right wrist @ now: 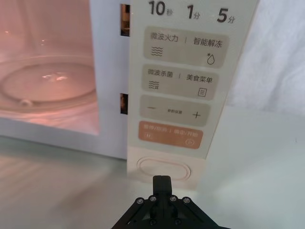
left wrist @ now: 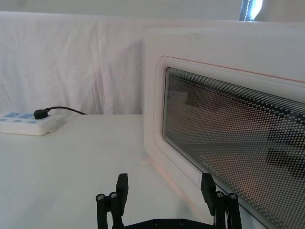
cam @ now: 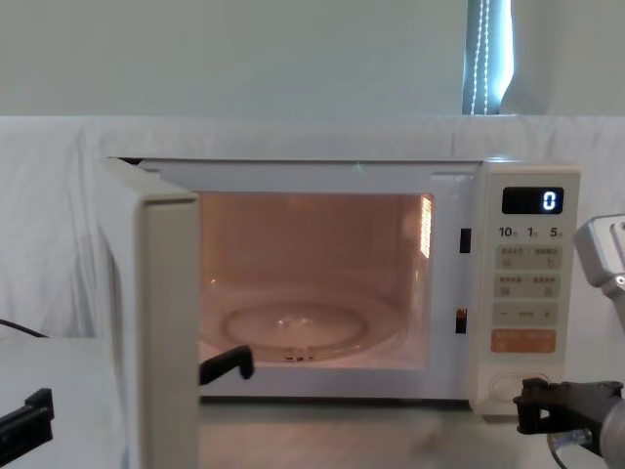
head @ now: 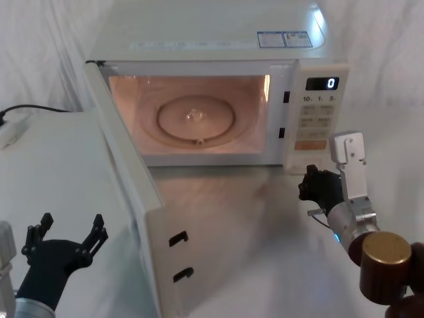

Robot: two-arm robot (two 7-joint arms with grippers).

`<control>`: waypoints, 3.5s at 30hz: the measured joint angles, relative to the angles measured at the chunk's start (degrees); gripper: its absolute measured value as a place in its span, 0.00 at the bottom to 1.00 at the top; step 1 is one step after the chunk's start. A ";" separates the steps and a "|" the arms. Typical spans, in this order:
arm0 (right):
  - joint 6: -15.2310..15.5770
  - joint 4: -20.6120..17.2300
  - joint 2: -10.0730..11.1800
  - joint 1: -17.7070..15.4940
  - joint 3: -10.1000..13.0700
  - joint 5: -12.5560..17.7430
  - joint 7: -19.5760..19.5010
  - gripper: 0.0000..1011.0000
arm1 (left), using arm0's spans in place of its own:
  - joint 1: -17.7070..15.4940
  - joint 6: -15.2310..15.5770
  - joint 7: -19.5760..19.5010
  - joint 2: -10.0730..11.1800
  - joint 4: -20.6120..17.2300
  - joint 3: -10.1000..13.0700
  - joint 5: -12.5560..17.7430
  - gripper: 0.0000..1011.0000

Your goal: Press the button to open the microwave door with one hand; close the microwave door with the other hand.

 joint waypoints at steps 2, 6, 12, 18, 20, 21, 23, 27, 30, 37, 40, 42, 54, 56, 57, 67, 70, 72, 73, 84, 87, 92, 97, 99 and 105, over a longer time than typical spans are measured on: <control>0.29 -1.70 0.26 -1.18 -0.15 0.00 0.31 0.00 | 0.00 0.00 0.00 0.00 0.00 0.00 0.00 0.99; 0.77 -5.67 0.84 -3.96 -0.41 0.05 0.94 0.00 | 0.00 0.00 0.00 0.00 0.00 0.00 0.00 0.99; -1.76 -12.35 2.15 -9.32 -0.51 1.81 2.98 0.00 | 0.00 0.00 0.00 0.00 0.00 0.00 0.00 0.99; -5.57 -18.41 4.18 -14.75 0.17 2.94 3.40 0.06 | 0.00 0.00 0.00 0.00 0.00 0.00 0.00 0.99; -6.34 -19.90 4.60 -16.33 0.99 3.74 3.29 0.10 | 0.00 0.00 0.00 0.00 0.00 -0.01 0.00 0.99; -6.56 -20.35 4.73 -16.81 1.28 4.01 3.27 0.14 | 0.00 0.00 0.00 0.00 0.00 0.00 0.00 0.99; -6.87 -21.09 4.98 -17.70 1.85 4.56 3.22 0.17 | 0.00 0.00 0.00 0.00 0.00 0.00 0.00 0.99; -7.74 -22.40 5.49 -19.56 3.15 6.01 3.14 0.32 | 0.00 0.00 0.00 0.00 0.00 0.00 0.00 0.99; -8.12 -22.71 5.65 -20.07 3.66 6.63 3.12 0.39 | 0.00 0.00 0.00 0.00 0.00 0.00 0.00 0.99; -8.17 -21.92 5.95 -19.77 4.09 6.93 2.68 0.61 | 0.00 0.00 0.00 0.00 0.00 0.00 0.00 0.99; -7.92 -21.21 6.04 -19.52 4.19 6.50 2.16 0.71 | 0.00 0.00 0.00 0.00 0.00 0.00 0.00 0.99; -7.76 -20.68 6.00 -19.37 4.37 6.15 1.63 0.79 | 0.00 0.00 0.00 0.00 0.00 0.00 0.00 0.99; -7.67 -20.51 5.94 -19.36 4.46 5.94 1.38 0.99 | 0.00 0.00 0.00 0.00 0.00 0.00 0.00 0.99; -7.67 -20.55 5.94 -19.37 4.44 5.94 1.45 0.99 | 0.00 0.00 0.00 0.00 0.00 0.00 0.00 0.99; -7.67 -20.57 5.95 -19.38 4.43 5.94 1.47 0.99 | 0.00 0.00 0.00 0.00 0.00 0.00 0.00 0.99; -7.68 -20.68 5.97 -19.43 4.37 5.97 1.57 0.99 | 0.00 0.00 0.00 0.00 0.00 0.00 0.00 0.99; -7.68 -20.70 5.97 -19.44 4.36 5.98 1.58 0.99 | 0.00 0.00 0.00 0.00 0.00 0.00 0.00 0.99; -7.68 -20.71 5.97 -19.44 4.36 5.98 1.60 0.99 | 0.00 0.00 0.00 0.00 0.00 0.00 0.00 0.99; -7.68 -20.72 5.97 -19.45 4.36 5.99 1.60 0.99 | 0.00 0.00 0.00 0.00 0.00 0.00 0.00 0.99; -7.68 -20.77 5.97 -19.44 4.36 6.03 1.67 0.99 | 0.00 0.00 0.00 0.00 0.00 0.00 0.00 0.99; -7.68 -20.78 5.97 -19.44 4.36 6.03 1.67 0.99 | 0.00 0.00 0.00 0.00 0.00 0.00 0.00 0.99; -7.68 -20.77 5.97 -19.44 4.36 6.03 1.67 0.99 | 0.00 0.00 0.00 0.00 0.00 0.00 0.00 0.99; -7.68 -20.78 5.97 -19.44 4.37 6.03 1.67 0.99 | 0.00 0.00 0.00 0.00 0.00 0.00 0.00 0.99; -7.68 -20.78 5.97 -19.44 4.36 6.03 1.67 0.99 | 0.00 0.00 0.00 0.00 0.00 0.00 0.00 0.99; -7.69 -20.78 5.97 -19.44 4.37 6.03 1.67 0.99 | 0.00 0.00 0.00 0.00 0.00 0.00 0.00 0.99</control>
